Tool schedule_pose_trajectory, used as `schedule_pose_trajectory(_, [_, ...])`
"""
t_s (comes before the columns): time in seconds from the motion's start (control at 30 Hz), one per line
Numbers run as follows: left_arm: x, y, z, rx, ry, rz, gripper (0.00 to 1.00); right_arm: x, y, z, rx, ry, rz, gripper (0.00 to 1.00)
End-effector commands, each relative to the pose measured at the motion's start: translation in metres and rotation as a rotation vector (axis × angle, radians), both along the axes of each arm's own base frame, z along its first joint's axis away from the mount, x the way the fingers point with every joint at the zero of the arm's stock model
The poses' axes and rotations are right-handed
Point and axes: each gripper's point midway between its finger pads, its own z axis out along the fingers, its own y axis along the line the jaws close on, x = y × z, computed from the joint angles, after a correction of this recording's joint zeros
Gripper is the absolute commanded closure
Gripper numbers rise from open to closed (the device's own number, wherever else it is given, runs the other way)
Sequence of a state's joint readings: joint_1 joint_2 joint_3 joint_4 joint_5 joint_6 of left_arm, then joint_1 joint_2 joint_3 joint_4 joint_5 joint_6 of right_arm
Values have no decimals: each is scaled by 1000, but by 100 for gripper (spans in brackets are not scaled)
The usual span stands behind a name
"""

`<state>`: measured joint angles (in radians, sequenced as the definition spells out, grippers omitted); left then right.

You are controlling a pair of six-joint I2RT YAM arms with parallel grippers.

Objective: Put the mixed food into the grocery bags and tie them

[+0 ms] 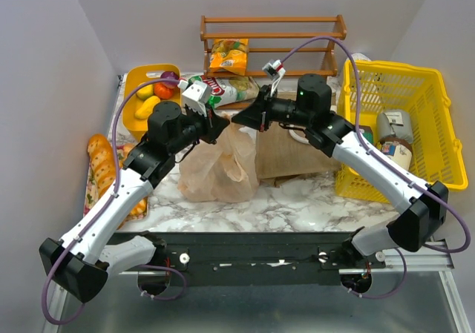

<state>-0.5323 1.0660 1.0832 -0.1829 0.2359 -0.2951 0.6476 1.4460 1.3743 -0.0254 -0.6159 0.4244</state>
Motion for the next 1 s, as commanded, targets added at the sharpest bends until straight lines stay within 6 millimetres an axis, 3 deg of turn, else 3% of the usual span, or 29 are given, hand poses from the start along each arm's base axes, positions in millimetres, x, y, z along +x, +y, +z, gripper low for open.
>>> schedule_pose_trajectory(0.0, [6, 2, 2, -30, -21, 42, 100, -14, 16, -25, -40, -1, 49, 99])
schedule_pose_trajectory(0.13, [5, 5, -3, -12, -30, 41, 100, -21, 24, -44, -68, 26, 71, 99])
schedule_pose_trajectory(0.3, [-6, 13, -9, 38, -53, -20, 78, -19, 16, -39, -64, 15, 32, 99])
schedule_pose_trajectory(0.43, [-10, 26, -18, 95, -103, -41, 34, -17, 8, -30, -43, 23, 47, 99])
schedule_pose_trajectory(0.57, [-19, 31, -19, 113, -164, -122, 8, -18, 3, -20, -17, 33, 106, 99])
schedule_pose_trajectory(0.63, [-28, 26, -24, 125, -203, -214, 2, -20, 3, -17, -7, 44, 155, 99])
schedule_pose_trajectory(0.8, [-26, 25, -24, 154, -256, -261, 1, -20, 0, -6, 13, 48, 202, 99])
schedule_pose_trajectory(0.97, [-27, 9, -8, 115, -289, -364, 1, -23, 0, 1, 28, 65, 247, 99])
